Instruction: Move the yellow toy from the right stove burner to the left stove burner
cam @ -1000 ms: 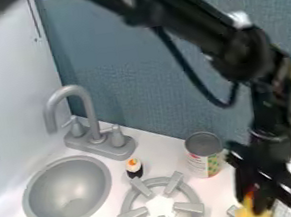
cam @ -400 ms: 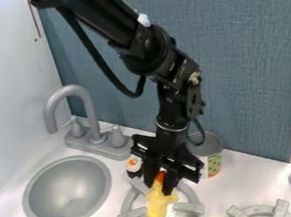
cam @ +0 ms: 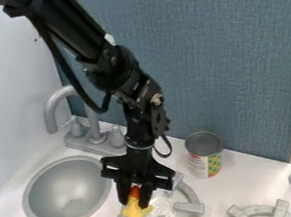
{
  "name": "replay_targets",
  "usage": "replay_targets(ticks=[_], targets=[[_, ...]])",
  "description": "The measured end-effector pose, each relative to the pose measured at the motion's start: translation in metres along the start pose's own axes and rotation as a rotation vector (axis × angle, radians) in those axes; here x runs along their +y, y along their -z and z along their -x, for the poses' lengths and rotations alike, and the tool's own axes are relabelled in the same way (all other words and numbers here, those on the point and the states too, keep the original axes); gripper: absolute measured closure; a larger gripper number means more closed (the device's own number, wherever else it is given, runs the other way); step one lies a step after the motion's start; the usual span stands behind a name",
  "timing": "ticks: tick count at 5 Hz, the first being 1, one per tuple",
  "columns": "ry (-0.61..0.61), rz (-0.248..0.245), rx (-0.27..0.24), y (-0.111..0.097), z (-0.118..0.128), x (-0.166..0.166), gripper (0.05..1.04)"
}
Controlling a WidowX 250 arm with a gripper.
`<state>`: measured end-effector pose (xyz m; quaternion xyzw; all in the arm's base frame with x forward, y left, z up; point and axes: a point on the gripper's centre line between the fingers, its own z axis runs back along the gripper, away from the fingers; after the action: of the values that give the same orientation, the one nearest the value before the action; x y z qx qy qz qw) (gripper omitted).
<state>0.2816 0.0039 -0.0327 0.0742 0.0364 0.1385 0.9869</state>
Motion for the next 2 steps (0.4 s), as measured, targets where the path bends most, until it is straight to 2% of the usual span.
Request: replay_targets(ticks=[1,2], targets=[[-0.026,0.036,-0.099,0.0178,0.0009,0.0092,0.692],[0.002,0.119,-0.201,0.0199,-0.0028,0.0079,0.692]])
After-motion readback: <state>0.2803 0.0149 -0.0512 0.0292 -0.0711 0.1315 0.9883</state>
